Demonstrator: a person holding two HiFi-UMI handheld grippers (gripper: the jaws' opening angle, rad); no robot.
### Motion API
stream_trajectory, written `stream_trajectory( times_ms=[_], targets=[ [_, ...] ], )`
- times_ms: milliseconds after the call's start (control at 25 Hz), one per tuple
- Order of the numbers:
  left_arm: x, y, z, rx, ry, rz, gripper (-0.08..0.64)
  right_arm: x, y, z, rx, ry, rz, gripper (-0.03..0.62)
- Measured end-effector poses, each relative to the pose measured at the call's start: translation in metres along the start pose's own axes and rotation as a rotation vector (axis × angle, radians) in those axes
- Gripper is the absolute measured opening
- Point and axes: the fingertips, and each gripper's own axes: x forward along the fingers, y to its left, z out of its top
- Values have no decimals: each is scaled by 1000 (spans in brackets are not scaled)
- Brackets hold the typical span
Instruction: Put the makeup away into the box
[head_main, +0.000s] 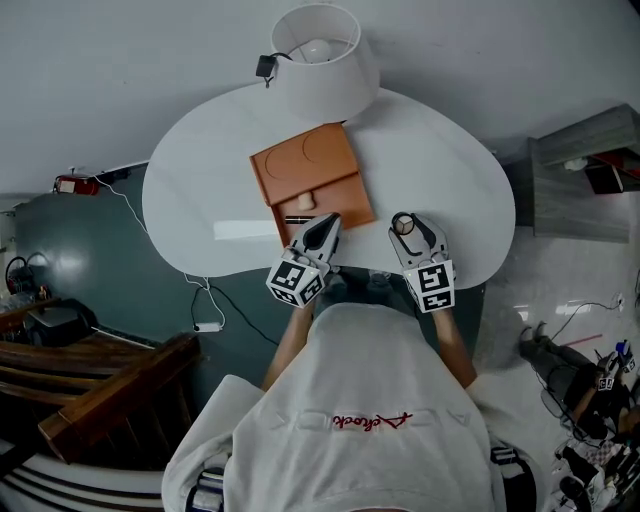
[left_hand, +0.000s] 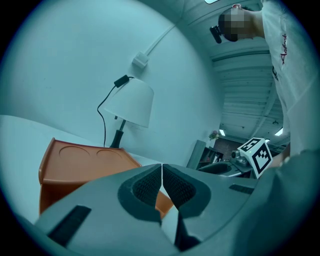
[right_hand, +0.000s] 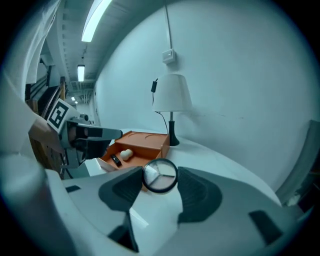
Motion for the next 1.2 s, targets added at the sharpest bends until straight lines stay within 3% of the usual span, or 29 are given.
stream_trajectory(
  times_ms=[400,960,1200],
  targets=[
    [-17,4,4,1,-25,50,15,15,17,13,-59,-12,71,233],
    [-145,87,17,-41,-155,409,15,95,138,63,-251,-28,403,233],
    [-164,98,18,-58,-181,458,15,110,159,69,-293,-15,458,233]
  ],
)
